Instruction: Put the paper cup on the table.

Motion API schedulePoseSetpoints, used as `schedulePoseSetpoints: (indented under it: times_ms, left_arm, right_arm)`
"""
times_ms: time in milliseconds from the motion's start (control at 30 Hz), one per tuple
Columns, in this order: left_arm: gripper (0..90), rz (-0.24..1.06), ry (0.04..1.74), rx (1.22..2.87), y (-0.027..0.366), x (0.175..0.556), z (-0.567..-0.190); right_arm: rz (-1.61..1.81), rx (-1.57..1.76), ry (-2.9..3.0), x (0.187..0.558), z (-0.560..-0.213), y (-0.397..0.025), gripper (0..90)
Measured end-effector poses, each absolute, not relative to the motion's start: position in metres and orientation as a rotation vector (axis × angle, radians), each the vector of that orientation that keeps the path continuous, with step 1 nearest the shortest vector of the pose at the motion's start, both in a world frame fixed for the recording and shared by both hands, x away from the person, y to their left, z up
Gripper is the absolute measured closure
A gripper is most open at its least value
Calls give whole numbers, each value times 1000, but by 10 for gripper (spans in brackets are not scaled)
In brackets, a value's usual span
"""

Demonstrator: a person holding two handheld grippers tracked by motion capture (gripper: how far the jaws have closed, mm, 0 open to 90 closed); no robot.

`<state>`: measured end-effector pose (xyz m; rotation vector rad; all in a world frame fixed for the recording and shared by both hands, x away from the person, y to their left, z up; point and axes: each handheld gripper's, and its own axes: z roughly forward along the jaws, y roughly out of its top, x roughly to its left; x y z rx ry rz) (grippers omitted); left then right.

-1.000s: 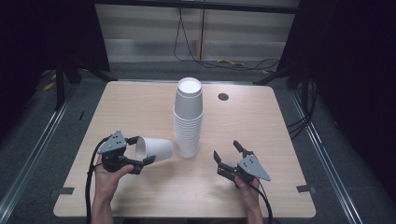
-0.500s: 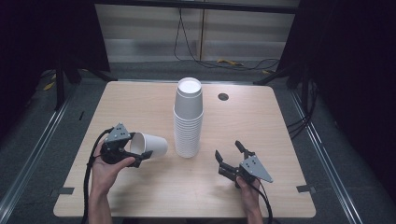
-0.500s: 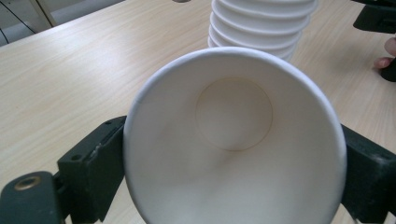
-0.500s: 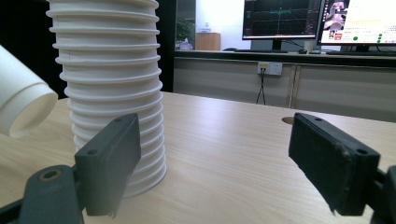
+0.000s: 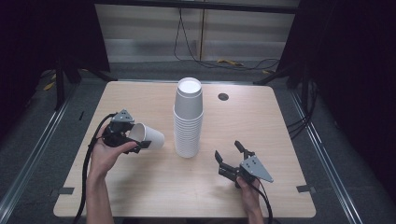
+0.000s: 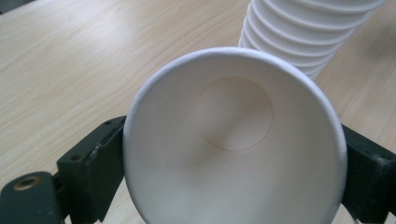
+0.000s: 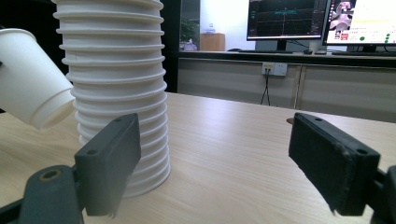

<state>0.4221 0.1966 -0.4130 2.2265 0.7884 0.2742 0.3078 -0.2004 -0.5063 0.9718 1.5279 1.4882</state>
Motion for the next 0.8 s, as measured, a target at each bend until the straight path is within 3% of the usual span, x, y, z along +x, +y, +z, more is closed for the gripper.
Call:
schedulePoseSetpoints:
  times_ms: [800]
  left_arm:
    - [93,254,793,2607,172,461,-411]
  right_arm:
    - [1505,967,1547,308,-506,-201,170]
